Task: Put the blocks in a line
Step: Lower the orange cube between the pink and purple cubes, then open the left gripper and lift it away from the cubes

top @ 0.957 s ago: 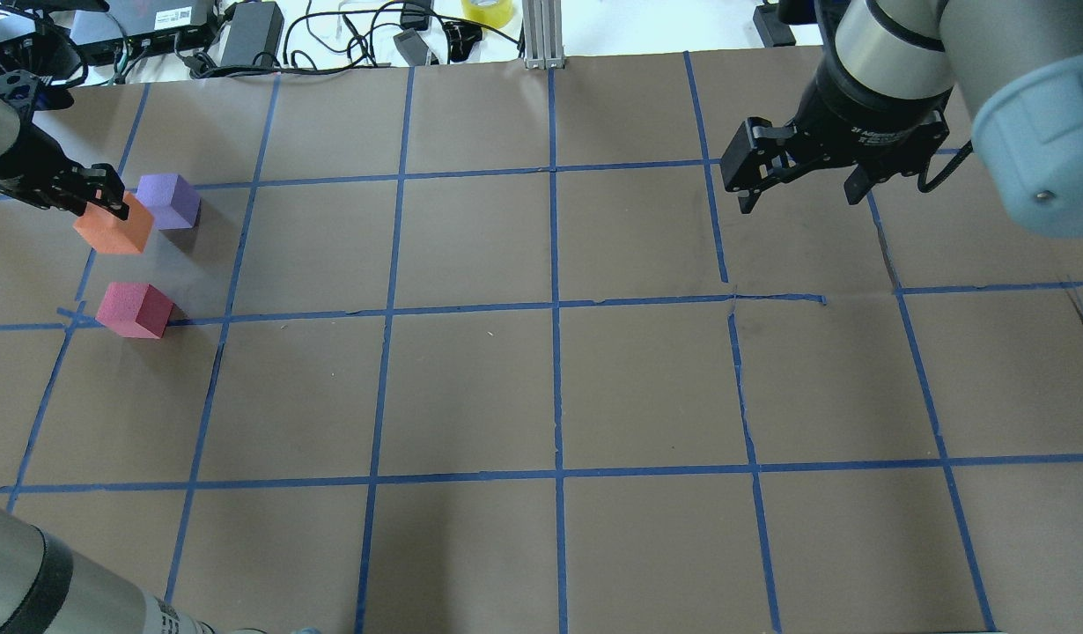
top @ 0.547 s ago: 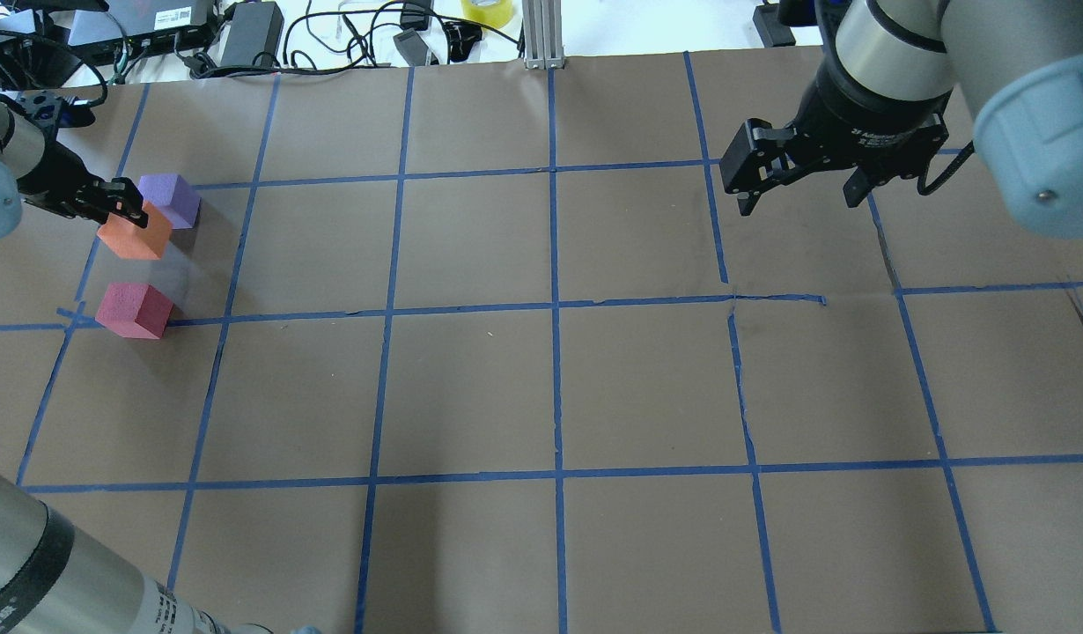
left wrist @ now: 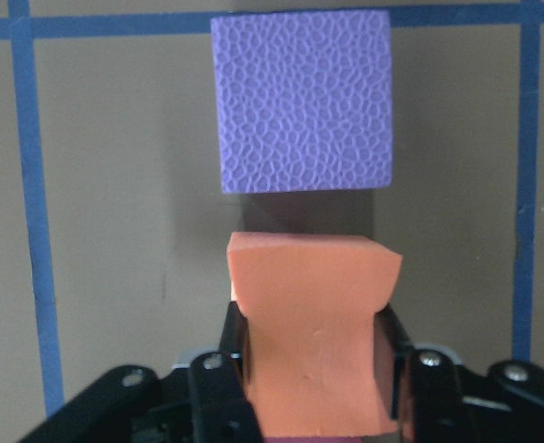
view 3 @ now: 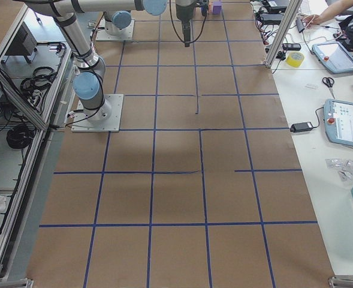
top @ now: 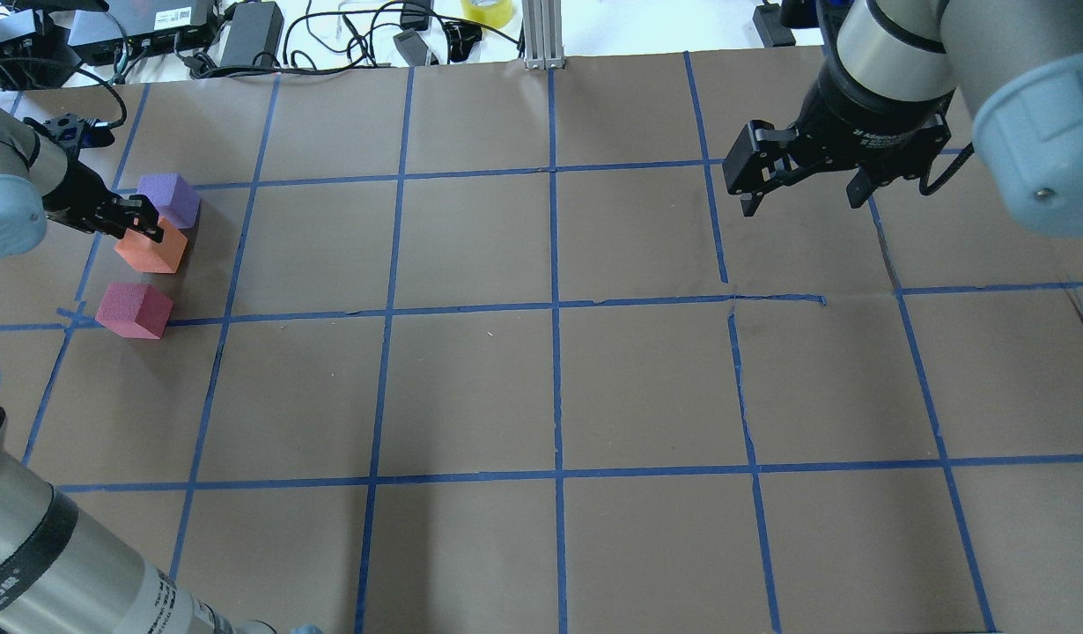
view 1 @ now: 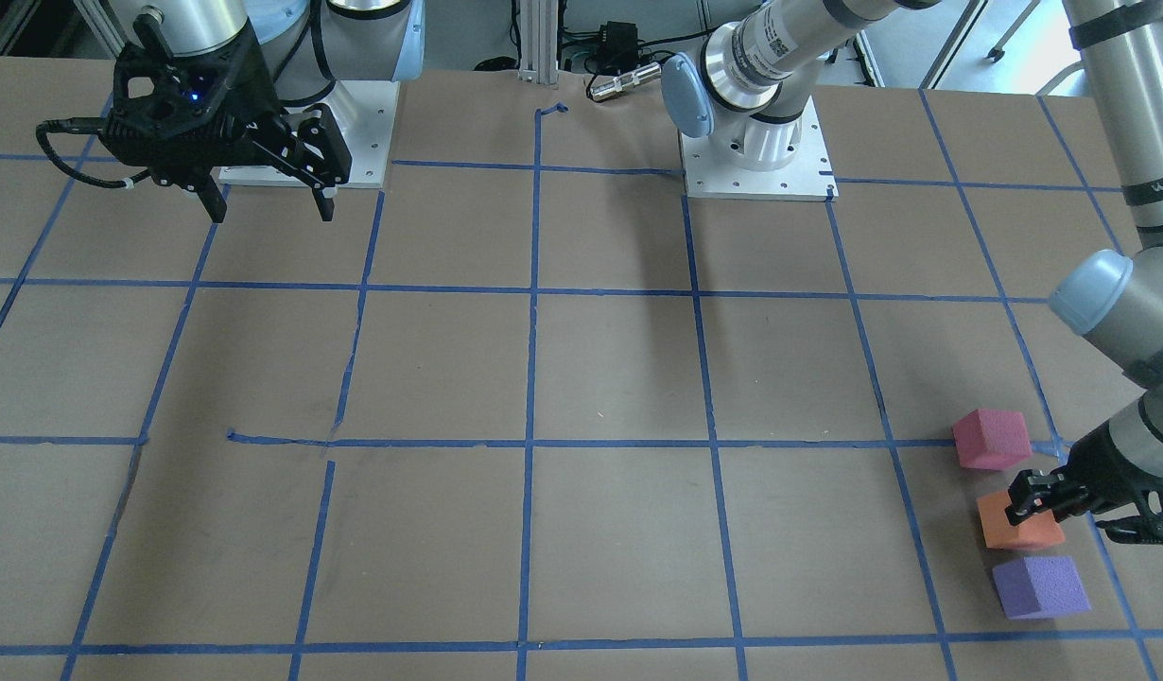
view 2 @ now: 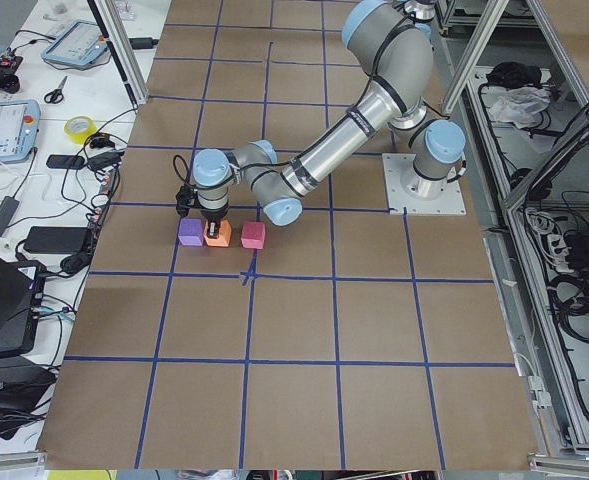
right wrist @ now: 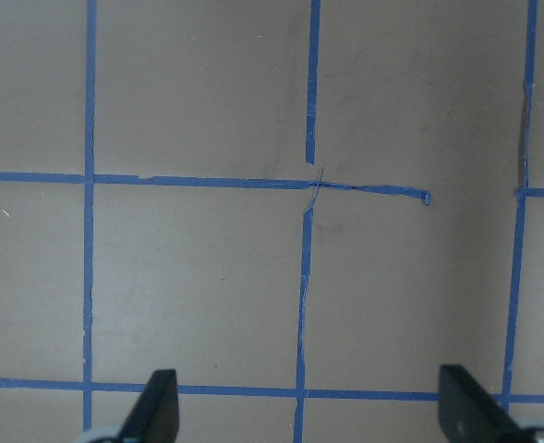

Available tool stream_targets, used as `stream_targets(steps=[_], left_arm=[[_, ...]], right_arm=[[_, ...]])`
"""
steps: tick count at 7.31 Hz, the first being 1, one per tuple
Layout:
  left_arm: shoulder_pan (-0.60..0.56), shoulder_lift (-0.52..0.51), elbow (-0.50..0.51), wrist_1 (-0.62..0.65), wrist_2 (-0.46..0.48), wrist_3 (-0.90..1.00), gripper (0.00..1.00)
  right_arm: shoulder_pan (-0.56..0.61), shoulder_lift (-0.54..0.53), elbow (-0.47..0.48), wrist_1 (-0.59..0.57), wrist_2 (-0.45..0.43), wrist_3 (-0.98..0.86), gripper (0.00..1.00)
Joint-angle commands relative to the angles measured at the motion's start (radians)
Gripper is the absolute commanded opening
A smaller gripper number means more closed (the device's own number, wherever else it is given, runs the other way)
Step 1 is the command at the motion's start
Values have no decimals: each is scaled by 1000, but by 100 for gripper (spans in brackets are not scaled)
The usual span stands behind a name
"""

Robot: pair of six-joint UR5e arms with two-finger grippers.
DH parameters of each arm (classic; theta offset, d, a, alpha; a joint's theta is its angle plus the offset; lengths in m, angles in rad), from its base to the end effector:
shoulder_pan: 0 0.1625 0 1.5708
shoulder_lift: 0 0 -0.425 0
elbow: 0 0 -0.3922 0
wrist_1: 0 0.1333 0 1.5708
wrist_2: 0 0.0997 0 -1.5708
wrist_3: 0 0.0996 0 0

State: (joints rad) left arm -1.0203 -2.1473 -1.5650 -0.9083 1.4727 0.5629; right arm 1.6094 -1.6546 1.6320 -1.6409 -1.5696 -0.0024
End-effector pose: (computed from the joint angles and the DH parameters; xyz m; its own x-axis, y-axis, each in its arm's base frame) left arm 0.2286 -0.6459 0.2174 -0.9993 0.0191 0.0336 0.0146 0.9915 -0.1296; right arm 0.1513 -0.4595 0.5049 -0.9992 -0.0411 -0.0010 -0.0408 0.9949 -0.0926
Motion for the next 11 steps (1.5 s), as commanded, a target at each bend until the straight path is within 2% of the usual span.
stream_targets(steps=[1,2,3,4,6,7,8,11], left_arm=[[0,-17,-10,14,0,-14,38],[0,-13,-15,14,0,-20,91],[0,10,-15,5,11,-18,100],[-3,41,-17,-33,14,-18,100],[-17,213,9,-359,61,-20,100],[-27,321,2,-544,55,-81,100],[-94,405,5,-639,51,-177,100],[-488,572,-1,-656,81,-595,100]], right_arm=[[1,-1,0,0,-1,-5,100],[0,-1,0,3,-1,-5,100],[0,-1,0,3,-1,-4,100],[0,-1,0,3,-1,-5,100],[-2,-1,0,6,-6,-7,100],[1,-1,0,3,-3,-4,100],[0,-1,0,1,-3,-2,100],[0,1,0,-3,-1,2,100]])
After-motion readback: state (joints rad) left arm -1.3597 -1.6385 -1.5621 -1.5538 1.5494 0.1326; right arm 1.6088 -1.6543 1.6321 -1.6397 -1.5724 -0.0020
